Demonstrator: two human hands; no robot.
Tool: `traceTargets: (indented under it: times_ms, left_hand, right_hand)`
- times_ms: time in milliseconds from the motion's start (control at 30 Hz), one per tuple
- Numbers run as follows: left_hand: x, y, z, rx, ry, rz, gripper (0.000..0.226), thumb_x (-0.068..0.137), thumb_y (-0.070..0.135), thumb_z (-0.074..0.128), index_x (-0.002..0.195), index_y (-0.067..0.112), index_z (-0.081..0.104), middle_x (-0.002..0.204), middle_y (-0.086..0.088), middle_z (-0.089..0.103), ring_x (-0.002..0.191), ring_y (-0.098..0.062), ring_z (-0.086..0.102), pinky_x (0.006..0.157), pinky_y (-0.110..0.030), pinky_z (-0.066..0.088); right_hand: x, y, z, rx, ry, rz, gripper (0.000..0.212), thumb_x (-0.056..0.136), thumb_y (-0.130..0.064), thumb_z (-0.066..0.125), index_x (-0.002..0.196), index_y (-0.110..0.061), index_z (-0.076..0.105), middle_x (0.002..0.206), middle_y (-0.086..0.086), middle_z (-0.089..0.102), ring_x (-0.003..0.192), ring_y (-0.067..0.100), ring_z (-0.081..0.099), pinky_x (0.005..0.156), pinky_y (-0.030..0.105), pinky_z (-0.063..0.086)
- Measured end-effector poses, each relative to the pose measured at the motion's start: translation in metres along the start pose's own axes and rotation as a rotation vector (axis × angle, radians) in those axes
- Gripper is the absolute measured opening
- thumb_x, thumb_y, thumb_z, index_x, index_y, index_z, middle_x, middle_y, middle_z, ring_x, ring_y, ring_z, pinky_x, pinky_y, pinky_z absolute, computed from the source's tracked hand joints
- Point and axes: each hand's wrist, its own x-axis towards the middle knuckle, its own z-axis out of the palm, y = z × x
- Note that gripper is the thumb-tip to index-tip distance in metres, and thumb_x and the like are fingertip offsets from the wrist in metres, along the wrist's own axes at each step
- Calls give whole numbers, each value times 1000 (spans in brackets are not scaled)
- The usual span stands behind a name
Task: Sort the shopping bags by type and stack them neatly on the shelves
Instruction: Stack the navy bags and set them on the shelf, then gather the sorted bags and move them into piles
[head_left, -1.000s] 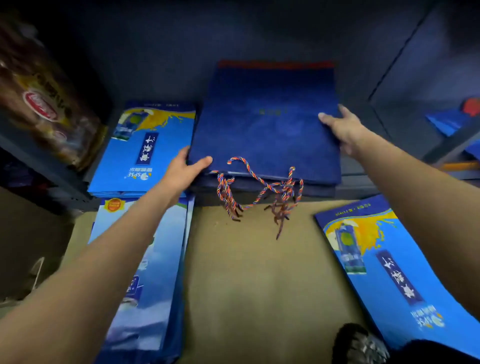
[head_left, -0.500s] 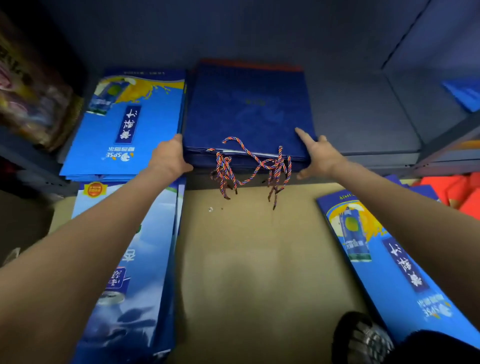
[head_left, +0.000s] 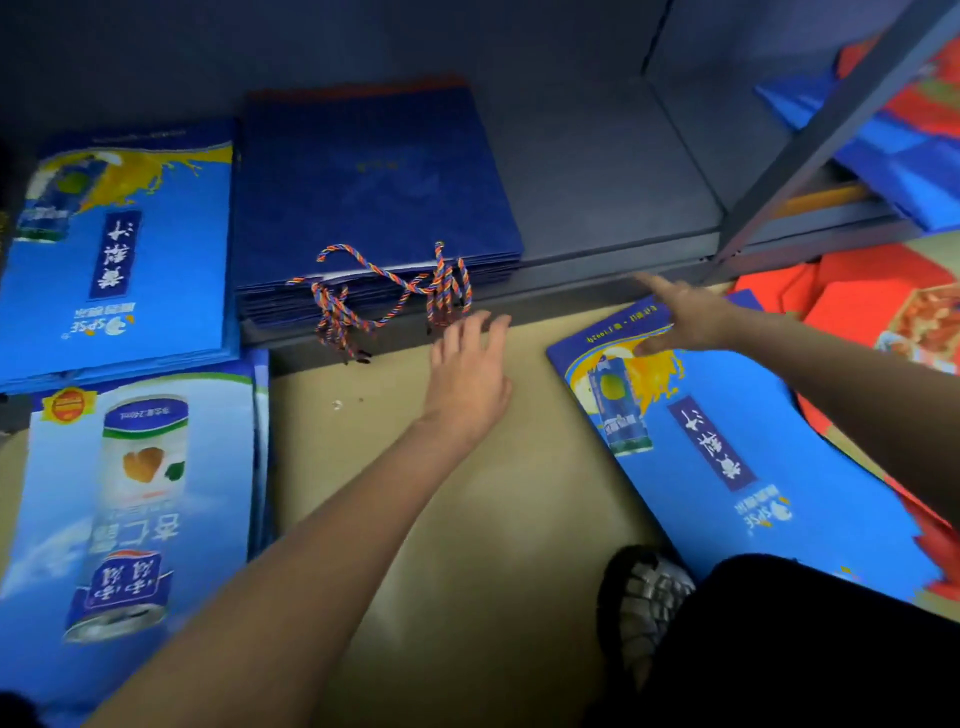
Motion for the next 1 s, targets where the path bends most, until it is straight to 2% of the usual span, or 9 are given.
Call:
traceTargets:
  times_ms: [100,200,333,400,467,567,633,833,1000]
  left_hand:
    - [19,42,25,-88,-94,-48,65,86,22,52,145,17,24,146,-6,26,131,-27,29,104,-38,28]
    - [33,76,49,-191,-175,-136,67,88,29,56,145,17,22,147,-8,23,131,-30,28,101,-41,32]
    - [46,108,81,-400,-277,-479,76,87,32,60,146,14,15,145,-15,21,128,-35,29,98,-41,35]
    - [56,116,97,-562,-311,-717,77,86,32,60,146,12,15,140,-18,28,126,-35,34,97,-37,36]
    - [66,123,111,-695,-305,-836,75,87,34,58,145,11,17,137,-19,34,123,-35,40,99,-38,39]
    - [74,132,122,-713,-280,-878,75,87,33,56,146,11,14,137,-17,33,118,-37,46,100,-44,41]
    - [72,132,128,-708,-234,-890,76,88,31,56,147,11,12,139,-16,32,119,-38,45,101,-46,40]
    - [58,128,141,-690,-172,-910,79,89,29,56,149,15,8,145,-16,27,123,-42,40,101,-46,39]
    - [52,120,143,-862,-85,-1042,76,83,34,61,146,27,19,136,-13,29,113,-43,46,93,-51,46]
  right_hand:
    - [-4,47,17,23,-38,107,102,73,-31,79,150,-17,12,143,28,32,133,37,33,105,38,30]
    - [-3,95,37,-10,23,259,110,68,-42,79,150,-19,9,147,24,24,137,38,24,110,45,27]
    - [-1,145,50,1,16,412,119,65,-51,78,150,-23,-1,152,21,7,140,39,12,111,52,21]
    - [9,157,44,-30,4,394,123,64,-56,77,150,-23,-5,154,20,3,143,37,6,113,52,16]
    - [22,170,36,2,3,371,126,62,-60,75,150,-22,-7,154,19,12,143,36,11,113,50,18]
    - [34,183,32,64,20,352,127,59,-63,74,150,-18,-2,149,19,29,138,34,27,112,48,22]
    - [37,176,38,79,34,255,120,64,-59,74,150,-16,1,144,20,33,135,33,31,113,46,20]
    - [46,139,58,196,38,122,118,67,-49,78,150,-19,0,142,23,29,134,38,28,110,40,24]
    - [42,129,61,311,24,45,117,68,-35,82,151,-22,0,136,17,31,127,31,40,103,31,32]
